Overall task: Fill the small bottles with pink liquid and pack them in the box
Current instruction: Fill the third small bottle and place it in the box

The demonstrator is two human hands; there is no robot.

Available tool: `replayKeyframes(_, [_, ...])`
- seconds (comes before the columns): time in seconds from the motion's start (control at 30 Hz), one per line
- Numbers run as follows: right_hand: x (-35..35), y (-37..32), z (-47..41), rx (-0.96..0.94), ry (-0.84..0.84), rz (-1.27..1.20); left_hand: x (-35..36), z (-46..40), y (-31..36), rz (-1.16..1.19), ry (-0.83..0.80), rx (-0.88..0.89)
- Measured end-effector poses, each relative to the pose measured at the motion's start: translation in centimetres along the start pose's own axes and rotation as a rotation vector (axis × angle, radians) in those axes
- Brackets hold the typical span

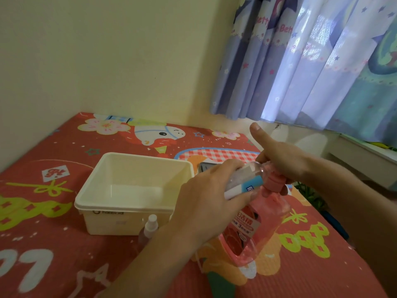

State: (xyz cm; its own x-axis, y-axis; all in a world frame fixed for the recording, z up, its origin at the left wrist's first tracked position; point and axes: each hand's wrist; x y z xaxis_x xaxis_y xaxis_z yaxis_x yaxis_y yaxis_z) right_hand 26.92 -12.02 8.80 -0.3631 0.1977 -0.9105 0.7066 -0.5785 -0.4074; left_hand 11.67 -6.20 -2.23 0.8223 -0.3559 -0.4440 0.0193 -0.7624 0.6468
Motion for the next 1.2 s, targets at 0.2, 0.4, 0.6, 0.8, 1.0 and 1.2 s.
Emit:
replayKeyframes(0.2, [-0.9, 0.0, 0.3, 0.014, -0.07, 0.017, 0.2, 0.1, 0.0, 0.029, -0.013, -0.013])
replayKeyframes(0.4, [-0.4, 0.1, 0.0, 0.007, -0.041, -0.007, 0.2, 0.0, 0.0, -0.014, 0.002, 0.01])
replayKeyframes(0.6, [-0.3, -0.1, 0.0, 0.003, -0.022, 0.027, 0.1, 0.1, -0.1, 0.011, -0.002, -0.007])
replayKeyframes(0.8, [-0.9, -0.2, 0.0, 0.027, -0.095, 0.02, 0.2, 0.0, -0.1, 0.003, 0.02, 0.016])
replayKeyframes(1.0, [0.3, -0.1, 0.1, -0.02, 0.017, 0.001, 0.3, 0.1, -0.3, -0.005, -0.002, 0.005])
replayKeyframes(1.2, [-1.4, 0.2, 0.4, 0.05, -0.112, -0.038, 0.3, 0.1, 0.1, 0.018, 0.004, 0.014])
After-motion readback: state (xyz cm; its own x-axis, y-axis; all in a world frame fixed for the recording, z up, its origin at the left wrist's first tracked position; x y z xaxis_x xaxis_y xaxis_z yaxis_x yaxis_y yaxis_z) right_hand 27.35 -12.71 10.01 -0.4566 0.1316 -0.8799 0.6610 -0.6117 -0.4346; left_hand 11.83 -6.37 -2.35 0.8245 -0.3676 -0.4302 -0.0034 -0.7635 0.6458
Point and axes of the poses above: each hand's wrist, its own z-axis away from the middle knuckle, its own x-axis out of the palm, y = z × x, and after that the axes turned 5 degrees about z, right-handed
